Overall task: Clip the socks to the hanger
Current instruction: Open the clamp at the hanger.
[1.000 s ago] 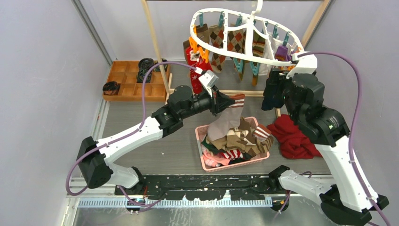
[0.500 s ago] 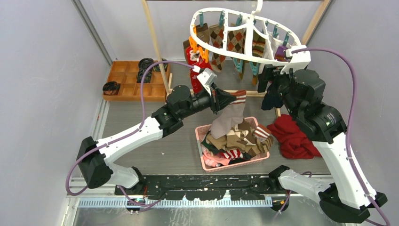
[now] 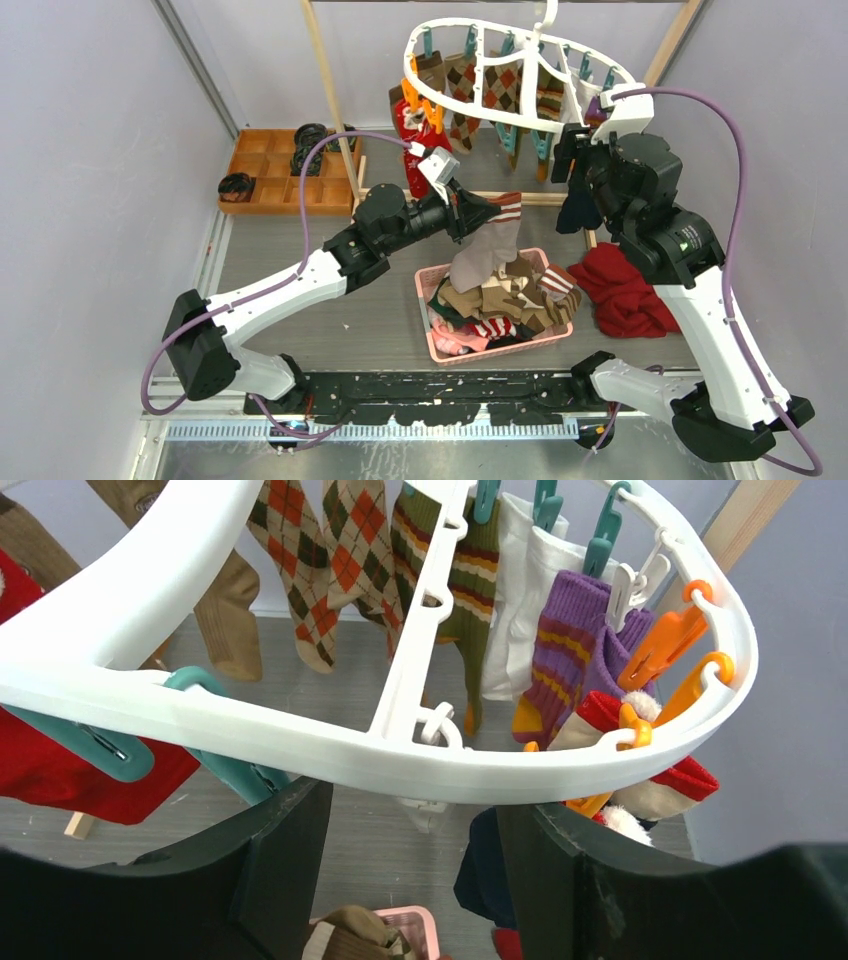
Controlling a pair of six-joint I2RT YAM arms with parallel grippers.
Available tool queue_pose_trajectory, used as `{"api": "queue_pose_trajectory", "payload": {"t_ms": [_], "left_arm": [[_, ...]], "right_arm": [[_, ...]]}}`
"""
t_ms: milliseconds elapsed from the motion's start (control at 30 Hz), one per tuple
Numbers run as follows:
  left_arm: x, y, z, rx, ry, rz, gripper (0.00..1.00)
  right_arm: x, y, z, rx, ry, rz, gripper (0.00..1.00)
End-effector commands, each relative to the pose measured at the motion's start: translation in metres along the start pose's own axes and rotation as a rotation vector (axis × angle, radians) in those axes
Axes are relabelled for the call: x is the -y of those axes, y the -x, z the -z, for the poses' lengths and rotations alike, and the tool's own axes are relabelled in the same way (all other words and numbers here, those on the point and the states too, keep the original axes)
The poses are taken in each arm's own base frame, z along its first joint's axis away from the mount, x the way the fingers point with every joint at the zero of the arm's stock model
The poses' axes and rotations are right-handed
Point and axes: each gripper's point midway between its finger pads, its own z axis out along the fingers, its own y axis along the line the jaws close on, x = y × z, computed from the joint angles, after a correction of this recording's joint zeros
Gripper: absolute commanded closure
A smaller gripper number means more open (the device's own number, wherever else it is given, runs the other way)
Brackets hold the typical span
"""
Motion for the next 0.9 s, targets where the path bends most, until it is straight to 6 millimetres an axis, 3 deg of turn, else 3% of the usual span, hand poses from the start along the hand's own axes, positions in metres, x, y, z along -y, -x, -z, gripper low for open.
{"api": "queue_pose_trajectory", "payload": {"t_ms": [0,467,867], "left_arm": [[0.006,0.025,0.005,0.077,-0.015,-0.041,1.0],[0.005,0.03,0.004,0.084,-0.015,-0.056,1.0],[0.007,0.032,0.001,0.088,-0.025,-0.046,1.0]], "right_arm": [[0.007,0.029,0.001,0.099,-0.03,-0.01,0.34],[0.006,0.027,-0.007,0.116,-0.039,-0.016,0.42],[0.023,0.027,0.003,0.139,-0.109,0.001,0.44]]}}
